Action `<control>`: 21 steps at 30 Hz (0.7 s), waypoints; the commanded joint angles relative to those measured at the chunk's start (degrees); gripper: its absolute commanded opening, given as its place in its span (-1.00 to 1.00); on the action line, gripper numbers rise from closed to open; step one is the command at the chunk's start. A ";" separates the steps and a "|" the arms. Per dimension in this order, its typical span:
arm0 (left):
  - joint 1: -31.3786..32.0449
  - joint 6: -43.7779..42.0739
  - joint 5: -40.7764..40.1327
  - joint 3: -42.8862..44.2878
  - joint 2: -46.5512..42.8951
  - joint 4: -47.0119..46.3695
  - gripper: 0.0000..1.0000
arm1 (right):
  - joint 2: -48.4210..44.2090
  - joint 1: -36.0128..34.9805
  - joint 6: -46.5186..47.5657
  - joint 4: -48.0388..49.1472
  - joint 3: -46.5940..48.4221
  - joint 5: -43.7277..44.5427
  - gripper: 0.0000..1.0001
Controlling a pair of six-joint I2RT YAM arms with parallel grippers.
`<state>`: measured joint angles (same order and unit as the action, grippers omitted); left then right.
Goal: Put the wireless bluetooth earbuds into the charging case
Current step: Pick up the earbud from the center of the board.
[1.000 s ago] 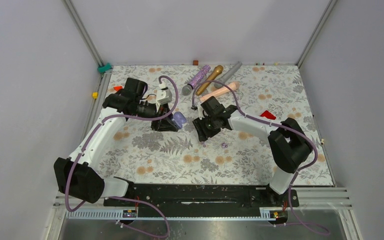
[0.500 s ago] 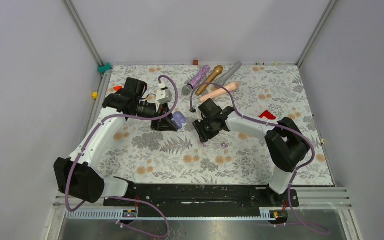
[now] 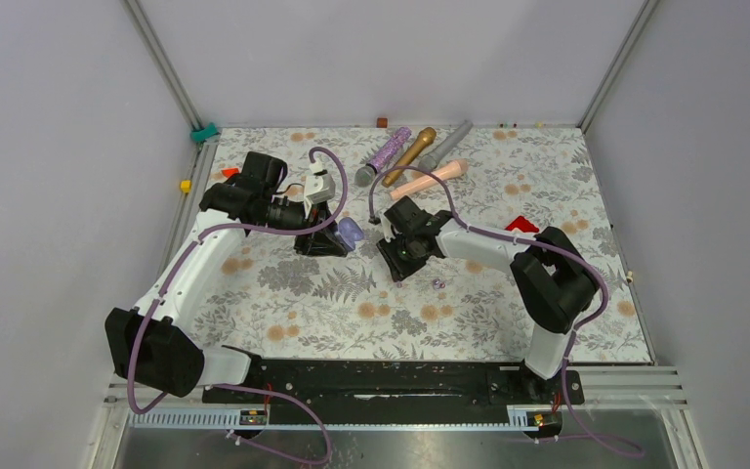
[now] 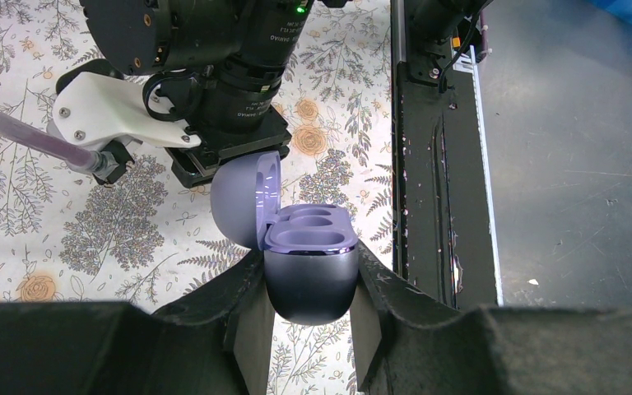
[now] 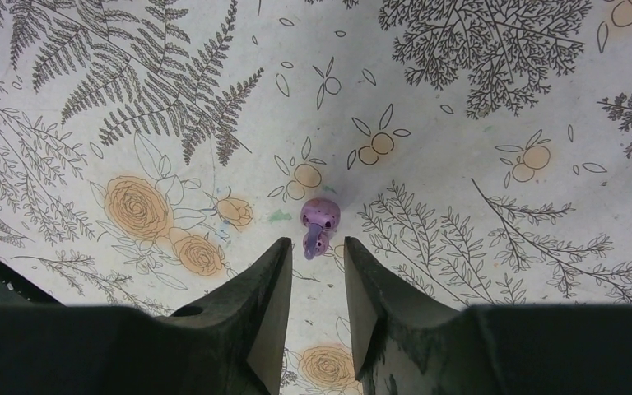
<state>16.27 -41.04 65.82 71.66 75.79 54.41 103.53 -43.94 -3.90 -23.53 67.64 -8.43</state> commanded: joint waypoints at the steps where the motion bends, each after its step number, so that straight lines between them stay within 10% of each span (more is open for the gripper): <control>1: -0.28 -1.28 3.33 1.43 -0.77 -0.29 -1.00 | 0.62 -0.83 0.56 -0.63 0.56 0.60 -0.27; 21: -0.33 -1.37 3.29 1.33 -0.91 -0.34 -1.00 | 1.34 -1.41 0.98 -1.02 0.91 0.69 -0.38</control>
<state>16.27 -41.10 65.82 71.66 75.79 54.41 104.27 -44.66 -3.44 -23.77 67.64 -8.45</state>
